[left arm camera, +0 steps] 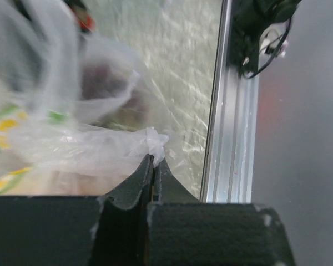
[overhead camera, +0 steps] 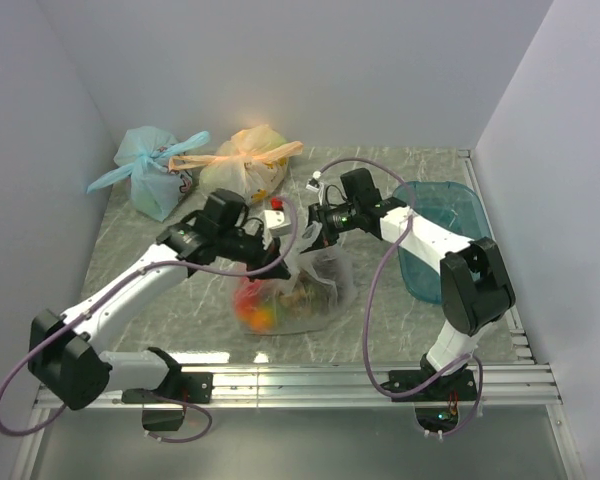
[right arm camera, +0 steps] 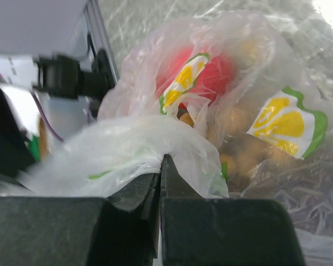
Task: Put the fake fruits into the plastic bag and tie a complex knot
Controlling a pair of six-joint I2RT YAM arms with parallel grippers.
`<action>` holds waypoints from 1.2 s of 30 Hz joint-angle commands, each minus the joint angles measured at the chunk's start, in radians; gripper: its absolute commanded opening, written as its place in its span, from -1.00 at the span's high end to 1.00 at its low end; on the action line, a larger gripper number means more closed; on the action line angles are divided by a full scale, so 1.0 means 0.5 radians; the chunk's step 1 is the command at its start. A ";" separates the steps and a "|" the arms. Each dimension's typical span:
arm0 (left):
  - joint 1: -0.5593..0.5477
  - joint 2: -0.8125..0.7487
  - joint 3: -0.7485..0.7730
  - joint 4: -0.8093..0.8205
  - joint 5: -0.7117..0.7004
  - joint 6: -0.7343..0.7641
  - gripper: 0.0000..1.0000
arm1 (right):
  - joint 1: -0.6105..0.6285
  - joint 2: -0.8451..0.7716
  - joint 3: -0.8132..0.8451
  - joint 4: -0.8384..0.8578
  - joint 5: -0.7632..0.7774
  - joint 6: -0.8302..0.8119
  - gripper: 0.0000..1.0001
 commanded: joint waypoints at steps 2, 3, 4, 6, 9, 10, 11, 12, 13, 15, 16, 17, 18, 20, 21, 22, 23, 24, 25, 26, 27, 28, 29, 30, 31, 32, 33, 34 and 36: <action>-0.156 0.098 -0.109 0.233 -0.158 -0.250 0.99 | -0.061 -0.120 -0.043 0.397 0.241 0.551 1.00; -0.177 0.138 -0.155 0.294 -0.219 -0.341 0.99 | -0.064 -0.129 -0.073 0.461 0.245 0.600 1.00; -0.199 0.160 -0.164 0.328 -0.265 -0.363 0.99 | -0.067 -0.154 -0.092 0.492 0.254 0.643 1.00; -0.306 0.245 -0.164 0.307 -0.482 -0.321 0.99 | -0.067 -0.188 -0.141 0.566 0.269 0.754 1.00; -0.456 0.401 -0.143 0.368 -0.993 -0.443 0.99 | -0.067 -0.221 -0.199 0.646 0.251 0.874 1.00; -0.460 0.448 -0.128 0.378 -1.065 -0.477 0.99 | -0.067 -0.255 -0.211 0.646 0.251 0.886 1.00; -0.457 0.488 -0.122 0.405 -1.163 -0.614 0.99 | -0.067 -0.277 -0.224 0.640 0.254 0.892 1.00; -0.454 0.546 -0.131 0.460 -1.277 -0.673 0.99 | -0.067 -0.301 -0.263 0.637 0.260 0.895 1.00; -0.457 0.568 -0.137 0.503 -1.472 -0.713 0.99 | -0.070 -0.350 -0.288 0.634 0.263 0.901 1.00; -0.435 0.586 -0.186 0.626 -1.651 -0.839 0.99 | -0.076 -0.411 -0.361 0.646 0.245 0.944 1.00; -0.423 0.589 -0.198 0.660 -1.755 -0.882 0.99 | -0.073 -0.430 -0.380 0.631 0.251 0.944 1.00; -0.374 0.583 -0.222 0.690 -1.762 -0.955 0.99 | -0.073 -0.448 -0.417 0.606 0.260 0.926 1.00; -0.353 0.577 -0.238 0.718 -1.766 -0.992 0.99 | -0.073 -0.479 -0.435 0.606 0.266 0.920 1.00; -0.285 0.541 -0.314 0.859 -1.689 -1.057 0.99 | -0.067 -0.498 -0.475 0.567 0.245 0.899 1.00; -0.276 0.528 -0.339 0.917 -1.613 -1.051 0.99 | -0.064 -0.492 -0.487 0.585 0.208 0.902 1.00; -0.276 0.522 -0.354 1.018 -1.585 -1.039 0.99 | -0.061 -0.482 -0.494 0.588 0.108 0.899 1.00; -0.276 0.516 -0.376 1.055 -1.515 -1.029 0.99 | -0.036 -0.440 -0.472 0.588 0.067 0.883 1.00; -0.276 0.522 -0.379 1.083 -1.481 -1.023 0.99 | -0.024 -0.412 -0.445 0.582 0.012 0.862 1.00; -0.276 0.525 -0.385 1.105 -1.435 -1.011 0.99 | -0.012 -0.384 -0.411 0.551 -0.064 0.831 1.00; -0.276 0.528 -0.391 1.126 -1.370 -0.999 0.99 | -0.011 -0.363 -0.326 0.402 -0.135 0.731 0.80; -0.273 0.522 -0.394 1.126 -1.358 -0.999 0.99 | -0.021 -0.351 -0.285 0.316 -0.169 0.660 0.74; -0.273 0.519 -0.401 1.129 -1.339 -0.999 0.99 | -0.039 -0.360 -0.243 0.212 -0.182 0.456 0.63; -0.273 0.504 -0.422 1.193 -1.330 -0.996 0.99 | -0.054 -0.375 -0.169 0.001 -0.161 0.347 0.42; -0.273 0.498 -0.434 1.200 -1.296 -0.999 0.99 | -0.106 -0.418 -0.138 -0.092 -0.148 0.252 0.32; -0.273 0.491 -0.443 1.200 -1.293 -1.011 0.99 | -0.140 -0.439 -0.113 -0.163 -0.163 0.114 0.31; -0.273 0.476 -0.462 1.197 -1.287 -1.017 0.99 | -0.180 -0.455 -0.080 -0.273 -0.191 0.061 0.17; -0.273 0.470 -0.468 1.206 -1.247 -1.020 0.99 | -0.265 -0.491 -0.067 -0.311 -0.224 0.024 0.16; -0.276 0.461 -0.477 1.215 -1.235 -1.023 0.99 | -0.303 -0.507 -0.058 -0.332 -0.240 -0.003 0.17; -0.269 0.433 -0.508 1.258 -1.186 -1.038 0.99 | -0.401 -0.543 -0.085 -0.275 -0.189 0.045 0.19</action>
